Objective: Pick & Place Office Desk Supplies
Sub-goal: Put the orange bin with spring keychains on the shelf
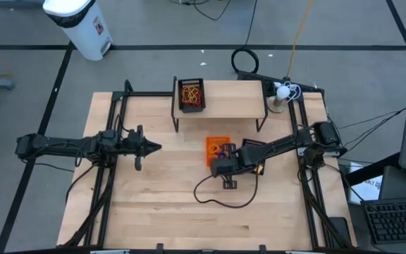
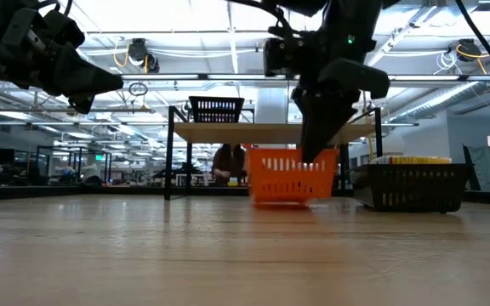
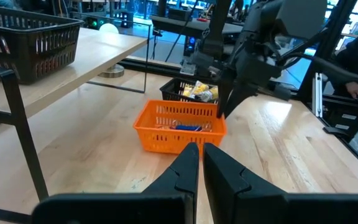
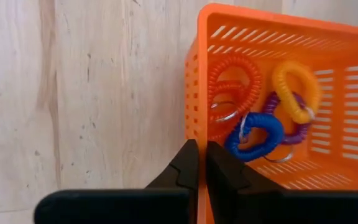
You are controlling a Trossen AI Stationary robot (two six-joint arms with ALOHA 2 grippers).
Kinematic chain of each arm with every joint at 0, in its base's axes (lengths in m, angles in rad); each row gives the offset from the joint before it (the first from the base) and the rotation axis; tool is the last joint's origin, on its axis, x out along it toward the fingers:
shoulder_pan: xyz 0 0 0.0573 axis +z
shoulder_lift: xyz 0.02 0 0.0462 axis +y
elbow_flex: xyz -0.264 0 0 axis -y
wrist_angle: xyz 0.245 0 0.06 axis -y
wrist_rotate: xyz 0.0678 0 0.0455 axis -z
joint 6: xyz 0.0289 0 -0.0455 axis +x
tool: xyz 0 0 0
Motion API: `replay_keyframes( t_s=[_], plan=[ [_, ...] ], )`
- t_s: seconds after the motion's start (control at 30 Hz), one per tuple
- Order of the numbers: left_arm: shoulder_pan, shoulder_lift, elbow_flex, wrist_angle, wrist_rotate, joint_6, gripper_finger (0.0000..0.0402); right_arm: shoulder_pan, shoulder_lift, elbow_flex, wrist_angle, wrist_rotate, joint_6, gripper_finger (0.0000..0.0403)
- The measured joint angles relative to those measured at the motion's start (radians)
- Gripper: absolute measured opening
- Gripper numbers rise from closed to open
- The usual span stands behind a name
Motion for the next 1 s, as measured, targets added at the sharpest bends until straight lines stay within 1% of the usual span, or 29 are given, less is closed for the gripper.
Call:
replay_keyframes(
  t_s=[0.17,0.43,0.57,0.77,0.9,1.0],
  plan=[
    [0.0,0.0,0.0,0.0,0.0,0.0,0.0024,0.011,0.0,0.038,-0.037,0.016,0.0,0.0003],
    [0.0,0.0,0.0,0.0,0.0,0.0,0.0024,0.021,0.0,0.039,-0.044,0.015,0.025,0.0003],
    [0.0,0.0,0.0,-0.001,0.0,-0.006,0.0024,0.041,0.0,0.039,-0.043,-0.028,0.055,0.0003],
    [0.0,0.0,0.0,-0.025,0.0,-0.01,0.0024,0.053,0.0,0.039,-0.043,-0.035,0.082,0.0003],
    [0.0,0.0,0.0,-0.024,0.0,-0.041,0.0024,0.052,0.0,0.021,-0.016,-0.035,0.083,0.0004],
    [0.0,0.0,0.0,-0.012,0.0,-0.033,0.0024,0.05,0.0,-0.005,0.014,-0.038,0.081,0.0006]
  ],
)
